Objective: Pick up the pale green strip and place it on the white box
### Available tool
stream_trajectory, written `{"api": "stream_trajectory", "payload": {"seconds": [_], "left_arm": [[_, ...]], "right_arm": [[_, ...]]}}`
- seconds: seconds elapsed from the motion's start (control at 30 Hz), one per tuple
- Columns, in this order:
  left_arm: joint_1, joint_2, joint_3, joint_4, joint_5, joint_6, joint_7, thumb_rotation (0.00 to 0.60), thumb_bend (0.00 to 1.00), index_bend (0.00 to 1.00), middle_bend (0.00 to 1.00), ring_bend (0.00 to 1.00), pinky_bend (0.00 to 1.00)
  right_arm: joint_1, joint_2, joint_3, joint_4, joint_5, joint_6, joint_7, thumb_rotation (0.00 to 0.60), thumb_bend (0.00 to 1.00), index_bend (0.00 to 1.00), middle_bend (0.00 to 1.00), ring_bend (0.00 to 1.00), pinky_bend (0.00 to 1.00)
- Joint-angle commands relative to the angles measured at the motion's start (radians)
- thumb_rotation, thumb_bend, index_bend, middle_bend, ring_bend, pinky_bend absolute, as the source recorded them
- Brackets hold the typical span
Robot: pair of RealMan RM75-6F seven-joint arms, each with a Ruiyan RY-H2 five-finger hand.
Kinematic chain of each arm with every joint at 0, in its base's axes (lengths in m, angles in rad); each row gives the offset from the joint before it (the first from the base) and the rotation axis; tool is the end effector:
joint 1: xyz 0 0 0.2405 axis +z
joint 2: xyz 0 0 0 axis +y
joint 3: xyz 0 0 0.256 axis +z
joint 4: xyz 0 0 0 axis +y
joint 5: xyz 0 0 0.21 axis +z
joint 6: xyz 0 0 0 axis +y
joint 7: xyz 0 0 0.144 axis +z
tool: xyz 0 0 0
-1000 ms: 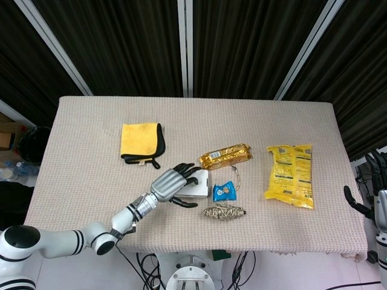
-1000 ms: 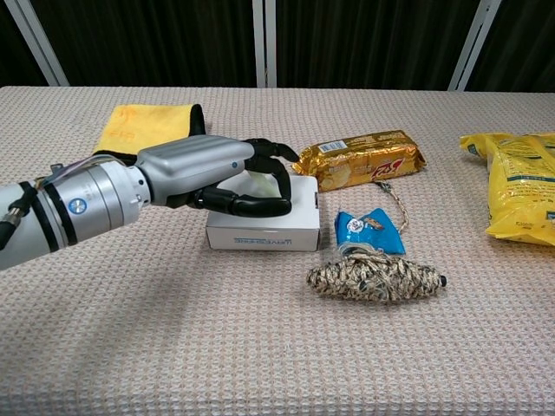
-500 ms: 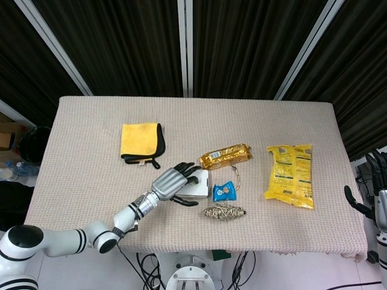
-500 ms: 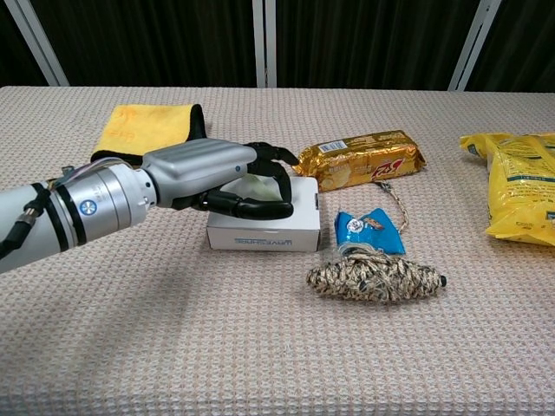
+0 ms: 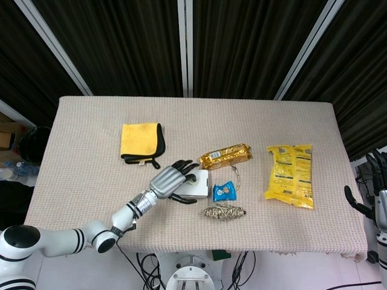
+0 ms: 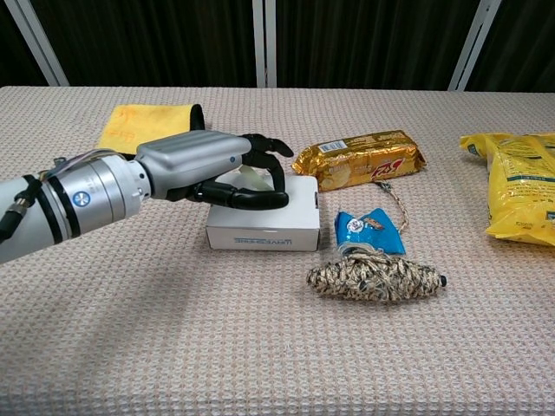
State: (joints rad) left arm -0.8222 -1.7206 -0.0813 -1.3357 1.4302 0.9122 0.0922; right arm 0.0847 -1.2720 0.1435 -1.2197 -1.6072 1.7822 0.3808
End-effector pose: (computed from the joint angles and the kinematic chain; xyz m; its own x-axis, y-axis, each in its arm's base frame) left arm -0.1021 0.3091 -0.0834 0.4493 0.3277 0.8311 0.7481 -0.6466 -0.1495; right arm -0.3279 -0.1921 0.1905 0.2094 0.3387 0.9173 -0.9384 -0.1940 0.2859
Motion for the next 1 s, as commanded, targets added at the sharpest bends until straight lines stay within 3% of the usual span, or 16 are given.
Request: {"api": "stream_trajectory", "payload": {"seconds": [0.03,1.0], "left_arm": [[0.001,0.0,0.004,0.002,-0.005,-0.006,0.009,0.0,0.0,0.35,0.07,0.0,0.12],[0.027,0.034,0.017,-0.044,0.012,0.024,0.008,0.0,0.0,0.37,0.07,0.0,0.12]], "right_arm": [[-0.001,-0.001,-0.001,0.001,0.0,0.0,-0.001,0.6,0.32,0.0,0.0,0.0,0.0],[0.0,-0.005,-0.004,-0.001,-0.005,0.0,-0.011,0.6,0.32,0.0,0.0,0.0,0.0]]}}
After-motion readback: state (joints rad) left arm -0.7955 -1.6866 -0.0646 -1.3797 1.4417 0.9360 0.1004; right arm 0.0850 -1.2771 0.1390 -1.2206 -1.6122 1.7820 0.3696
